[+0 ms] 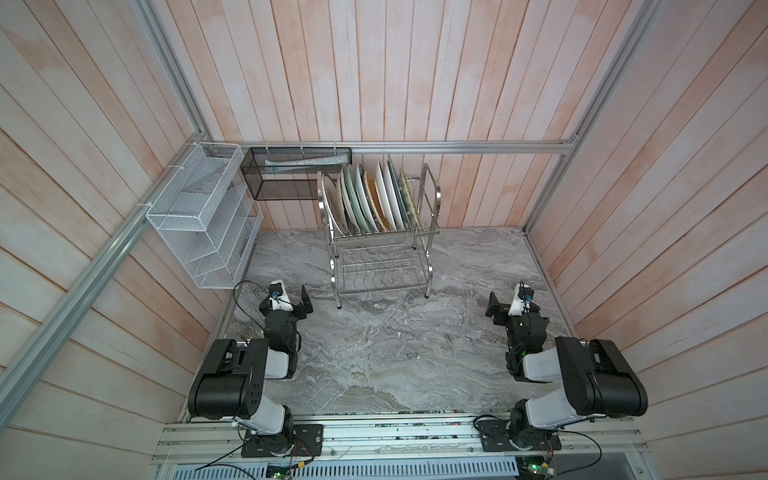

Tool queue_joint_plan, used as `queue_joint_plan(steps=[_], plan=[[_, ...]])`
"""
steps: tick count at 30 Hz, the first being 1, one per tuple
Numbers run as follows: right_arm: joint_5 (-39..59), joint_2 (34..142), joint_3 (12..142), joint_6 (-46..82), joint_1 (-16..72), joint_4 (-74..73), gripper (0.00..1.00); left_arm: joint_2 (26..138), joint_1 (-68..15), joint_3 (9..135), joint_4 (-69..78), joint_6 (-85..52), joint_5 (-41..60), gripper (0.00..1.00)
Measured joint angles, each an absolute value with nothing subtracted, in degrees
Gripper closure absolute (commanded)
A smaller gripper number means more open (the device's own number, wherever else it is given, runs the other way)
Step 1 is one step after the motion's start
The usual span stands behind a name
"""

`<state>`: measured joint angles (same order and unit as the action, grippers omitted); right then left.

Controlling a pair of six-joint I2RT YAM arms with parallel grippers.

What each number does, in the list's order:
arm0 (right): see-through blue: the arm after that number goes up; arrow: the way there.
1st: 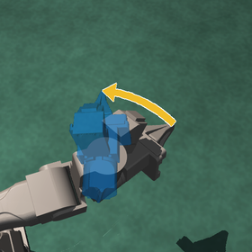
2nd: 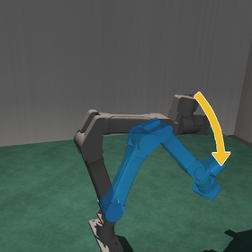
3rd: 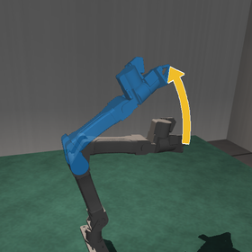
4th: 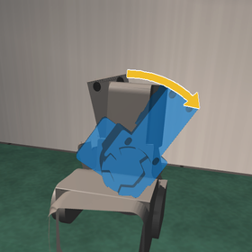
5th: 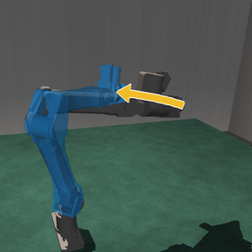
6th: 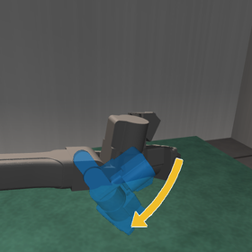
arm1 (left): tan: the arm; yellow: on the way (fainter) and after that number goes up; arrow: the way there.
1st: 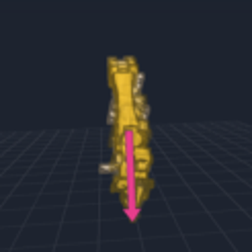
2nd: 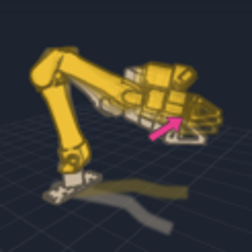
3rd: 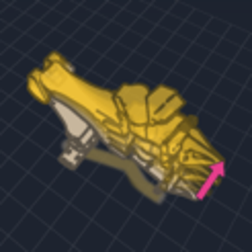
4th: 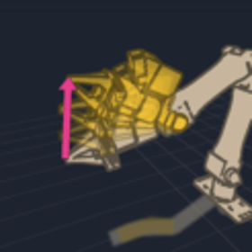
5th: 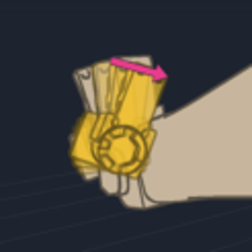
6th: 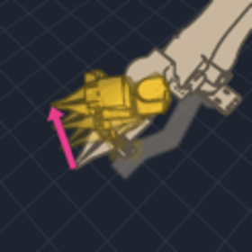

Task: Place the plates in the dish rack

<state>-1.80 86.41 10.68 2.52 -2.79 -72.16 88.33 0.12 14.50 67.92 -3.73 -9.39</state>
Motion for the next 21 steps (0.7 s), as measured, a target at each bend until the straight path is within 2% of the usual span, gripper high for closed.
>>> queue_joint_plan(steps=[21], plan=[[-1.85, 86.46, 13.76, 0.84, -0.67, -68.62, 0.02, 88.33, -0.67, 14.70, 65.76, -3.62, -9.87, 0.00]])
